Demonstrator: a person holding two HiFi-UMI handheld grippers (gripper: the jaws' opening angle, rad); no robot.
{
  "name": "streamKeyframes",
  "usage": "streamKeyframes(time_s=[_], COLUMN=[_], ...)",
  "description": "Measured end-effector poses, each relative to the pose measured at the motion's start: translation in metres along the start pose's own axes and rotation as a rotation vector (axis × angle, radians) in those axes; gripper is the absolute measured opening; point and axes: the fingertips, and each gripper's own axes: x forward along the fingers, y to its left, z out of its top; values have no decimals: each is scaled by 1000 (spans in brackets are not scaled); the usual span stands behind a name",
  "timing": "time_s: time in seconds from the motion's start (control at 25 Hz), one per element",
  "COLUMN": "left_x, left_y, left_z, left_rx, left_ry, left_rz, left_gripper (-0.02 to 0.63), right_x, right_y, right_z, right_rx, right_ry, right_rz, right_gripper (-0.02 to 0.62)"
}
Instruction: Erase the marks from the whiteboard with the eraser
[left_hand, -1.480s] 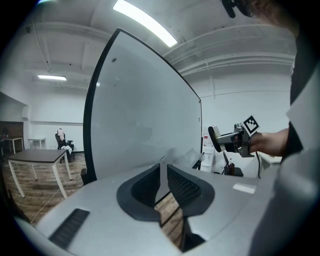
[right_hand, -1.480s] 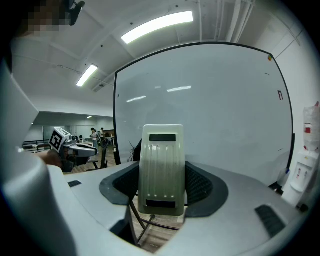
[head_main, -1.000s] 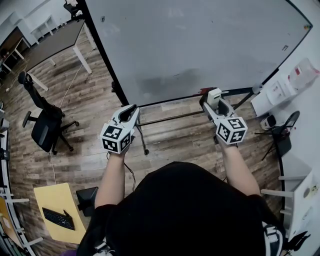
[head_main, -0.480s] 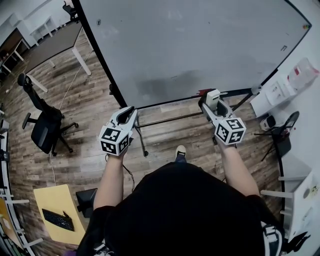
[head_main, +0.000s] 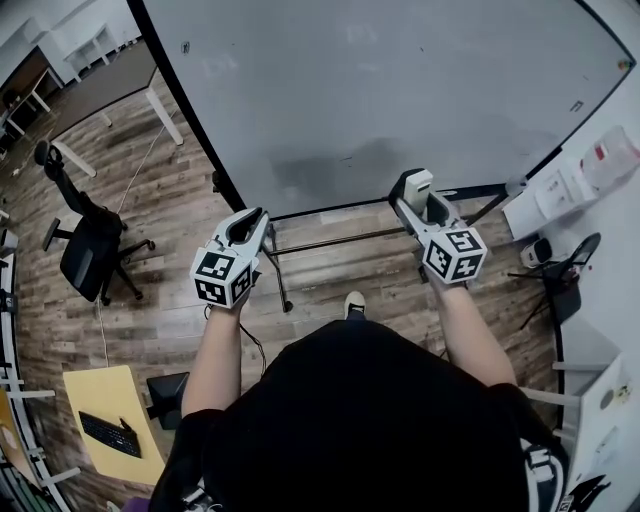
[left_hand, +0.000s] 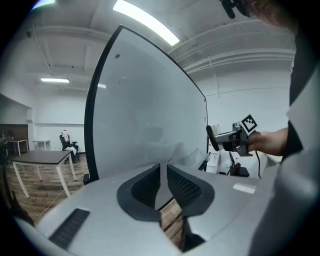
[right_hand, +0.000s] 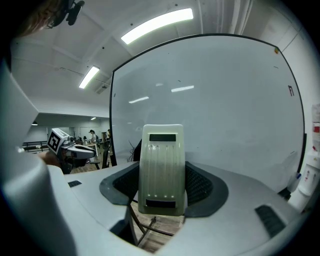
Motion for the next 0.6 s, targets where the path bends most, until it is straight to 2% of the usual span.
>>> streamKeyframes(time_s=[0.6], left_x=[24], left_y=[13], left_z=[-6], left_rx=[-26], left_ry=[23], left_rz=[38], left_gripper=[54], right_x=[40], right_y=[-22], right_z=[-1], right_rx=[-12], right_ry=[21], right_rz=[28], right_gripper=[250])
